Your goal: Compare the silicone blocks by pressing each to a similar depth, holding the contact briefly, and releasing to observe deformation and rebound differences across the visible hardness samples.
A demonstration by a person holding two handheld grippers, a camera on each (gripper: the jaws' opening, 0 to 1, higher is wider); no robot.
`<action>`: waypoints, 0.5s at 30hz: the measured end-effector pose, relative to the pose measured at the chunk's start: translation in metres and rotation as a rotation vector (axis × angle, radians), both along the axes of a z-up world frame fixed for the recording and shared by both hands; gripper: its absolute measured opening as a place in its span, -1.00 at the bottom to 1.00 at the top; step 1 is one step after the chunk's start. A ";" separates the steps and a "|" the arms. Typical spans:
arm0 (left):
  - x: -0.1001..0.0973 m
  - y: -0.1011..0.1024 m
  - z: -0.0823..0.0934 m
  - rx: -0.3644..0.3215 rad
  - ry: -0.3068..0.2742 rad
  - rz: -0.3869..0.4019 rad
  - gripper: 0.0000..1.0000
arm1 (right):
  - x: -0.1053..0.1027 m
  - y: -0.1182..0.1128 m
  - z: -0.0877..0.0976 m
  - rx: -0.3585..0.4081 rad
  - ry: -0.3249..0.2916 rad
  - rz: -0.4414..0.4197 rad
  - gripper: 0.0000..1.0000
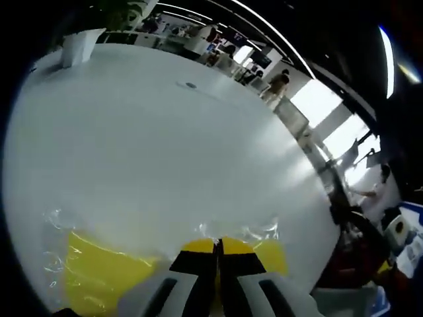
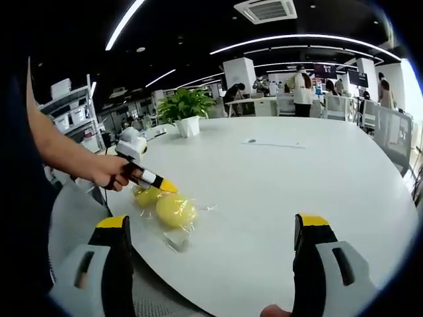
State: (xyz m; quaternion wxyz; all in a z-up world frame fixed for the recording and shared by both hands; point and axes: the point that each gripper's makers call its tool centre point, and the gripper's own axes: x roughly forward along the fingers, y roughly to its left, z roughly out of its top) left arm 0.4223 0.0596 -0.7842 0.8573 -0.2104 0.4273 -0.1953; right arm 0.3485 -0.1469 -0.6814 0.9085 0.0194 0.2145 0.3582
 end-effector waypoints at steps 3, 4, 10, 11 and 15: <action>0.002 0.001 -0.002 0.009 -0.002 -0.018 -1.00 | 0.000 0.000 -0.003 -0.005 0.003 -0.002 0.93; 0.002 0.002 -0.003 0.019 -0.004 -0.025 -1.00 | 0.000 0.000 -0.003 -0.006 0.004 -0.004 0.93; 0.004 0.008 -0.004 0.044 -0.013 -0.026 -1.00 | -0.003 0.004 -0.002 -0.011 0.009 0.003 0.93; 0.004 0.010 -0.004 0.056 -0.021 -0.029 -0.99 | -0.003 0.004 -0.003 -0.012 0.012 0.004 0.93; 0.005 0.011 -0.004 0.058 -0.034 -0.044 -0.92 | -0.003 0.003 -0.007 -0.018 0.018 0.003 0.93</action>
